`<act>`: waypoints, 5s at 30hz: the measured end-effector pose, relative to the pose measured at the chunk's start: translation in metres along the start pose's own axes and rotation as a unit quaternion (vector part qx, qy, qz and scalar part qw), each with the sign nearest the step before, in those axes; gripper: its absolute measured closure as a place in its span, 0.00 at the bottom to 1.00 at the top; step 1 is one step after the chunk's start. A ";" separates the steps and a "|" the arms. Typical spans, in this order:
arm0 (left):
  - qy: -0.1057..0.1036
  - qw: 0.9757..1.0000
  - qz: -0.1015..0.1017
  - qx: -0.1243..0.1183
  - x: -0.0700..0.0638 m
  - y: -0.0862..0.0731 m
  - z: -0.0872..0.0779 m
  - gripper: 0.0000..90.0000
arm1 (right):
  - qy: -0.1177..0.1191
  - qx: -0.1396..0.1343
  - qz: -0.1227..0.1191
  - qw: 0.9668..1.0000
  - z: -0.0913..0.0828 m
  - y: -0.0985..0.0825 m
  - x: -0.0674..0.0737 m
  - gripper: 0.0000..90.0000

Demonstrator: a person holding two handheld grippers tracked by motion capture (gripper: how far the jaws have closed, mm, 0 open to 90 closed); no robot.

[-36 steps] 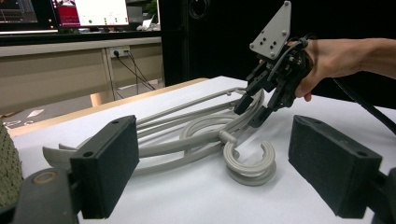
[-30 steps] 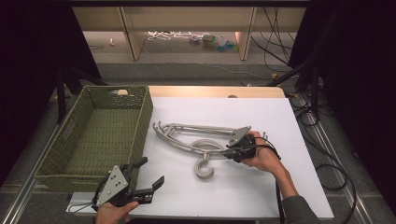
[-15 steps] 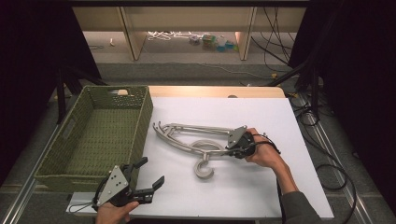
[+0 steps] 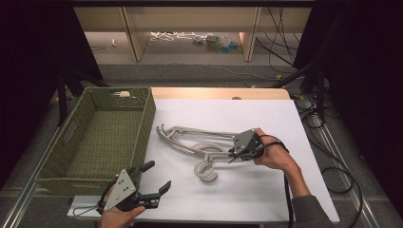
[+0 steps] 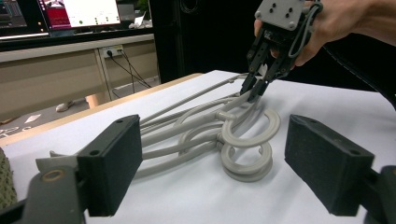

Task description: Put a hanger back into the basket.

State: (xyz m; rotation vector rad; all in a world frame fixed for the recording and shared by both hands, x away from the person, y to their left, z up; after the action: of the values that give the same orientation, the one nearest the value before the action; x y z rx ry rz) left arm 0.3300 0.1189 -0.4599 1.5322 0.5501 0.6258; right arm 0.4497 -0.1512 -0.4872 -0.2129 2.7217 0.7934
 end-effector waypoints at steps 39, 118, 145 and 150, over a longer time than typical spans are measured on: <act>-0.019 0.981 0.149 0.122 -0.001 -0.035 0.114 0.51 | -0.009 -0.065 -0.077 0.995 -0.047 0.037 0.015 0.92; 0.021 0.974 -0.055 0.218 0.133 0.127 -0.012 0.88 | -0.117 -0.200 0.211 0.950 -0.066 0.023 0.076 0.27; 0.132 0.950 -0.061 0.276 0.240 0.079 -0.061 0.88 | -0.103 -0.190 0.213 0.953 -0.055 0.017 0.078 0.27; 0.131 0.946 -0.056 0.291 0.243 0.071 -0.062 0.88 | -0.101 -0.189 0.212 0.953 -0.056 0.018 0.078 0.27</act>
State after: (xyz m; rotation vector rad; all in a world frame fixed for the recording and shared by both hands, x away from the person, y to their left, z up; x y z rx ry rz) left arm 0.4634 0.3252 -0.3733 1.9612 1.0892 0.6130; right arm 0.3585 -0.1713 -0.4590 0.3699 2.4249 1.3715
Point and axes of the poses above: each handheld gripper's, and its own axes: z roughly forward along the jaws, y roughly out of its top, x roughly to its left, the point moved 8 cm from there along z, roughly forward along the jaws, and after that the axes turned 4 degrees about -x, right-handed, at the moved point
